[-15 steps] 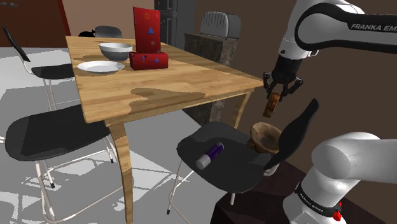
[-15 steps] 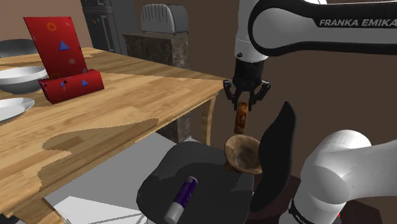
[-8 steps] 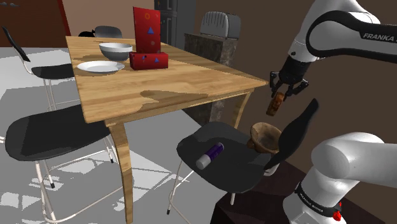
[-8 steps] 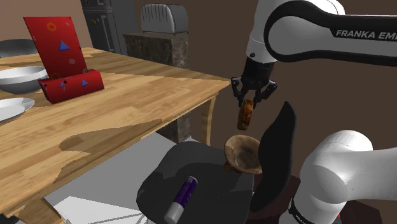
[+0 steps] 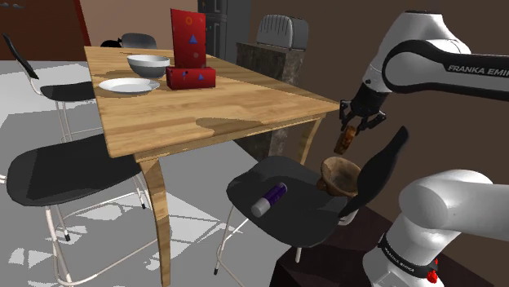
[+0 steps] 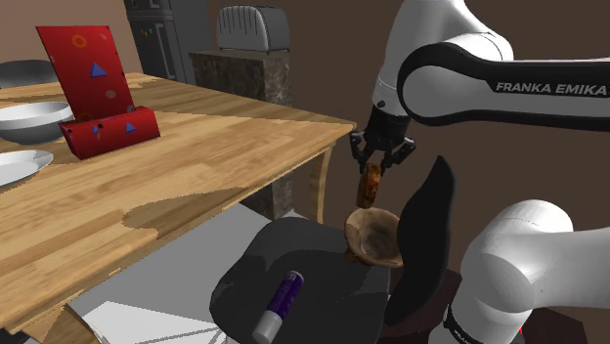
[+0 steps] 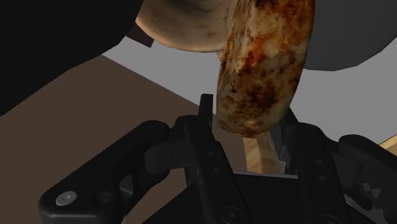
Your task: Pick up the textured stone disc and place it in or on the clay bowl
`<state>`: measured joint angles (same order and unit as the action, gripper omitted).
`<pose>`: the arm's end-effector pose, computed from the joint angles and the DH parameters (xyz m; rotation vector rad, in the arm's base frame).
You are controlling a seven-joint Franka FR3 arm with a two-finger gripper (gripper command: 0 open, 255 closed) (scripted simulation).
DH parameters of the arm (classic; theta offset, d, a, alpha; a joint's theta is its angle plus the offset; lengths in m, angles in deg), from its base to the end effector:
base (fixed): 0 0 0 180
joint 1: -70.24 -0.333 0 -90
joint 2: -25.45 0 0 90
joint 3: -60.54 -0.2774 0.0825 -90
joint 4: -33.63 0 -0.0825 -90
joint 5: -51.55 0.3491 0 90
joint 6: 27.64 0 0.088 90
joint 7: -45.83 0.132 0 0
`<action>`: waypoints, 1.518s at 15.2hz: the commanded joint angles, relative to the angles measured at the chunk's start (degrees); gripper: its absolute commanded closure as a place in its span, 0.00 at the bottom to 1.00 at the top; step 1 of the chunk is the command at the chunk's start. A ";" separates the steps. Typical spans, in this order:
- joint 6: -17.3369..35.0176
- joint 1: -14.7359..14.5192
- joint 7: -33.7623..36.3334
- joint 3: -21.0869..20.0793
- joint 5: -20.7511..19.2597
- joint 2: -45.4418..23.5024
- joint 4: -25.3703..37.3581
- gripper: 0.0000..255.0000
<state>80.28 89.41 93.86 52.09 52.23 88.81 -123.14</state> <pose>0.2577 -0.0488 0.4844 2.6223 -1.5935 0.4202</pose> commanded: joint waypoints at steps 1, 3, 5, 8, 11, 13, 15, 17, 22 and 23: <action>-7.22 -0.06 -0.04 0.24 -0.03 1.09 -3.06 1.00; -5.85 -0.13 0.06 0.03 0.17 1.34 -4.68 1.00; -4.45 -0.24 0.18 -0.17 0.36 1.53 -6.29 1.00; -4.02 -0.01 0.00 -0.45 0.63 1.61 -6.77 1.00; -4.02 0.04 -0.03 -0.48 0.67 1.62 -6.77 1.00; -4.01 -0.05 0.04 -0.42 0.60 1.60 -6.77 1.00; -3.25 0.62 -1.27 0.93 -0.18 2.15 -7.97 0.00; -3.97 1.66 -3.49 3.24 -1.52 4.21 -9.25 0.00; -9.80 3.35 -2.48 -2.50 2.73 1.95 -0.90 0.00; -11.21 3.42 -2.47 -2.41 2.63 1.76 0.70 0.00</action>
<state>80.80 92.63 91.11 49.97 56.03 90.48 -124.89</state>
